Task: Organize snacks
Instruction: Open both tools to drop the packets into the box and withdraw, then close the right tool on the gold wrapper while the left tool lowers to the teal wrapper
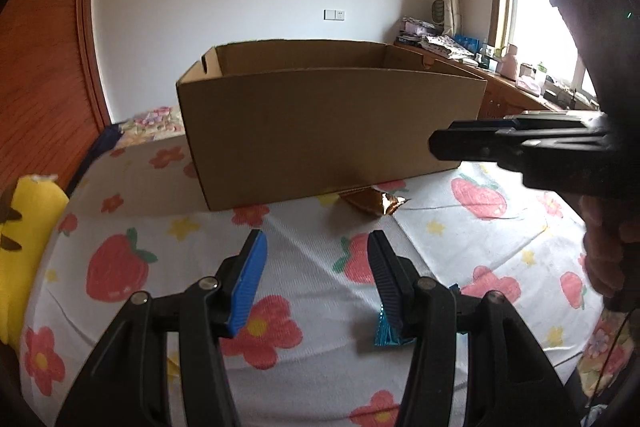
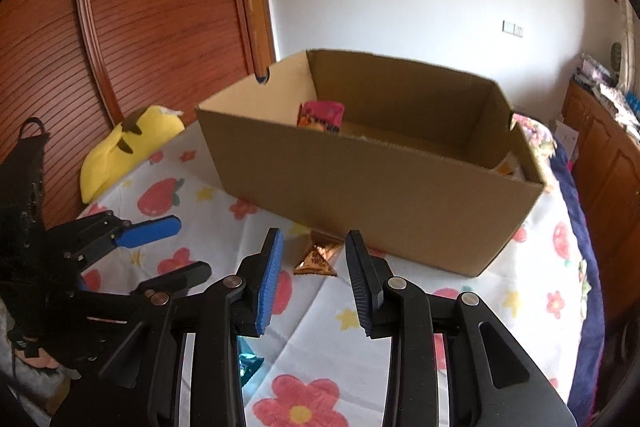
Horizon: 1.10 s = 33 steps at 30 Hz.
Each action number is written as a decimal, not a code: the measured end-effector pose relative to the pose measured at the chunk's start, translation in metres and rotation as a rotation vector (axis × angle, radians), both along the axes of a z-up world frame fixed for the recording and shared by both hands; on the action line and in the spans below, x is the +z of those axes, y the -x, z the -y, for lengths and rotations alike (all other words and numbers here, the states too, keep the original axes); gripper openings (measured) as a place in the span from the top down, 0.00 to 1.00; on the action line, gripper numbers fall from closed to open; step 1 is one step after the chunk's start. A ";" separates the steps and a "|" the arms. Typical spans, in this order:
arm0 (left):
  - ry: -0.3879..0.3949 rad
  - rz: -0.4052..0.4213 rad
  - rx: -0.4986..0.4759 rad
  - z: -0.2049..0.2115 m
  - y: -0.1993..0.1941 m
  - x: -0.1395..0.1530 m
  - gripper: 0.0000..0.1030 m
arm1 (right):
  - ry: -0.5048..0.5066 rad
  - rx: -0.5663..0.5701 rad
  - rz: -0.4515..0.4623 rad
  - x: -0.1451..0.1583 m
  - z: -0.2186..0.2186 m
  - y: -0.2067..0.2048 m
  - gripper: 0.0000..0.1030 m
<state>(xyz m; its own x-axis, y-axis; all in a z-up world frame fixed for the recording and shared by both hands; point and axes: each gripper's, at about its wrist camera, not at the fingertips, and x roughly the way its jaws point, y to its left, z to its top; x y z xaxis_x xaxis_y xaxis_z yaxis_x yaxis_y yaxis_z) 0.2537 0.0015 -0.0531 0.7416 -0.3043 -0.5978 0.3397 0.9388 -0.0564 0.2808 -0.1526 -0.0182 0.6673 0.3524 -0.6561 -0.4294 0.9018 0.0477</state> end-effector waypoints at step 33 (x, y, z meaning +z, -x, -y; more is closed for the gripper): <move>-0.032 0.049 0.060 -0.003 0.004 0.001 0.48 | 0.113 0.024 -0.197 -0.074 -0.026 -0.062 0.79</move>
<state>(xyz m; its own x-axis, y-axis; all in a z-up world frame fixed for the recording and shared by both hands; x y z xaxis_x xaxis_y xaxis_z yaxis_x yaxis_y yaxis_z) 0.2497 0.0050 -0.0520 0.7863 -0.2401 -0.5693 0.2846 0.9586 -0.0112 0.3424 -0.1261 -0.0925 0.5144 0.2834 -0.8094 -0.4430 0.8960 0.0322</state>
